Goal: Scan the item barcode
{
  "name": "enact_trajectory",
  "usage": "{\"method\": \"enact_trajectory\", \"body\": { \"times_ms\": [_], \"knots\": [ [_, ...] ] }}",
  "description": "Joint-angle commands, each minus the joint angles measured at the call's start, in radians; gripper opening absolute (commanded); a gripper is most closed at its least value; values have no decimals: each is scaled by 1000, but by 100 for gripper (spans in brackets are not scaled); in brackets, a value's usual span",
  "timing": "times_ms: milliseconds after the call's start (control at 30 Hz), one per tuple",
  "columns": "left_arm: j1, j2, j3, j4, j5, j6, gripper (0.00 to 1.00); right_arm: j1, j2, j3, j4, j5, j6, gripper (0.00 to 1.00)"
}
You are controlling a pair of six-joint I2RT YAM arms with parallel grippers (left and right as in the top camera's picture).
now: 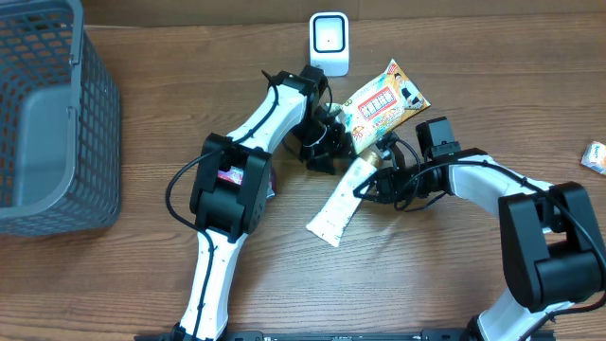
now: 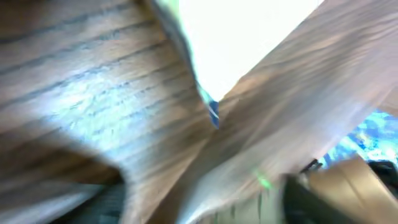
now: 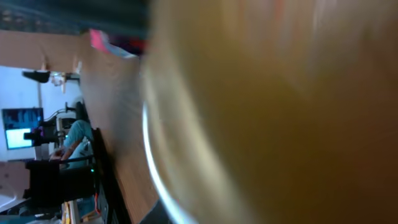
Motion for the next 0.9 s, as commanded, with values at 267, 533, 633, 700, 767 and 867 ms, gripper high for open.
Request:
{"method": "enact_trajectory", "body": {
  "times_ms": [267, 533, 633, 700, 767, 867],
  "knots": [
    [-10, 92, -49, 40, -187, 19, 100, 8, -30, 94, -14, 74, -50, 4],
    [-14, 92, -49, 37, -186, 18, 100, 4, -30, 94, -21, 101, -76, 4],
    [-23, 92, -49, 36, -186, -11, 100, 4, -30, 94, -26, 103, -76, 4],
    [-27, 92, -49, 50, -187, -15, 85, 4, -30, 94, -26, 103, -54, 4],
    [-27, 92, -49, 71, -189, -15, 13, 4, -29, 94, -30, 103, -39, 4],
    [-16, 92, -49, 117, -186, -64, 4, 4, -29, 94, -31, 103, -42, 4]
  ]
}}
